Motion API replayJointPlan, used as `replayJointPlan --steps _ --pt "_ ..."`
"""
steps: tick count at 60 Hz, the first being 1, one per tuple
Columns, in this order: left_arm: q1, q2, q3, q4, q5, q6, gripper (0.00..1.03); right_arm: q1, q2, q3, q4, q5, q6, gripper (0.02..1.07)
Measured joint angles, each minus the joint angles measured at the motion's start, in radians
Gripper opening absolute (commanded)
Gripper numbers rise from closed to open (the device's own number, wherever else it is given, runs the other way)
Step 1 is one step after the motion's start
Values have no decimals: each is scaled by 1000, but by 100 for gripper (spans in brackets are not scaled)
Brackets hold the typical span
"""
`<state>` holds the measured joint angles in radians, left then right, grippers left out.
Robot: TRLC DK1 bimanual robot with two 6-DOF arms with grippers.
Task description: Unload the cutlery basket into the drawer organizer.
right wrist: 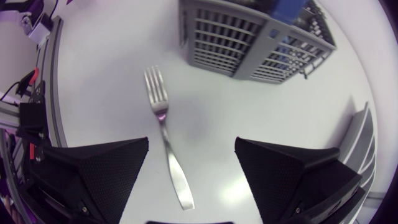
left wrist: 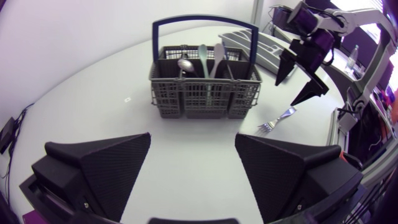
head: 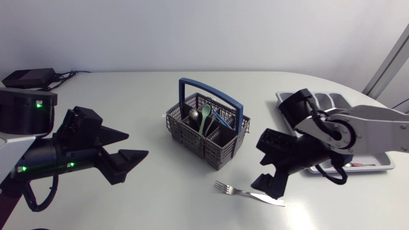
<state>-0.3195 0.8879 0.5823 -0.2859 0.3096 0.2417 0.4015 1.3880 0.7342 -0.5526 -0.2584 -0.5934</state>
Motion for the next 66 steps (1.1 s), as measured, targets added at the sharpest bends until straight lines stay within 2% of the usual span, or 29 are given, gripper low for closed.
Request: replayJointPlan --steps 7,18,28,33,34,35,37,42,46,54,55,58,60,66 --pt "-39 0 0 -11 62 27 96 72 43 1 -5 13 -31 97" --pt "-124 3 0 -109 109 122 93 121 127 4 -6 73 -84 95" --pt "-141 34 2 -133 120 175 93 131 175 4 -9 80 -122 75" --pt "-141 49 2 -133 121 183 93 142 187 6 -9 80 -134 58" --pt "-141 52 2 -133 121 185 93 145 192 7 -8 80 -138 58" --pt "-142 54 2 -133 121 186 93 146 195 8 -8 80 -139 50" --pt "-144 56 2 -133 121 187 93 148 205 11 -8 80 -145 44" --pt "-156 60 2 -132 125 190 93 150 231 27 -8 80 -156 43" --pt "-163 61 2 -132 125 192 93 152 249 43 -8 84 -164 36" --pt "-166 62 2 -132 125 205 93 161 278 71 -5 89 -171 33" --pt "-167 62 2 -132 125 205 93 162 280 74 -5 89 -171 26" --pt "-167 62 2 -132 125 207 93 163 291 85 -6 89 -171 24" --pt "-168 62 2 -132 125 208 93 163 298 92 -5 89 -171 17" --pt "-169 62 2 -132 125 209 93 163 320 117 -15 88 -171 11"
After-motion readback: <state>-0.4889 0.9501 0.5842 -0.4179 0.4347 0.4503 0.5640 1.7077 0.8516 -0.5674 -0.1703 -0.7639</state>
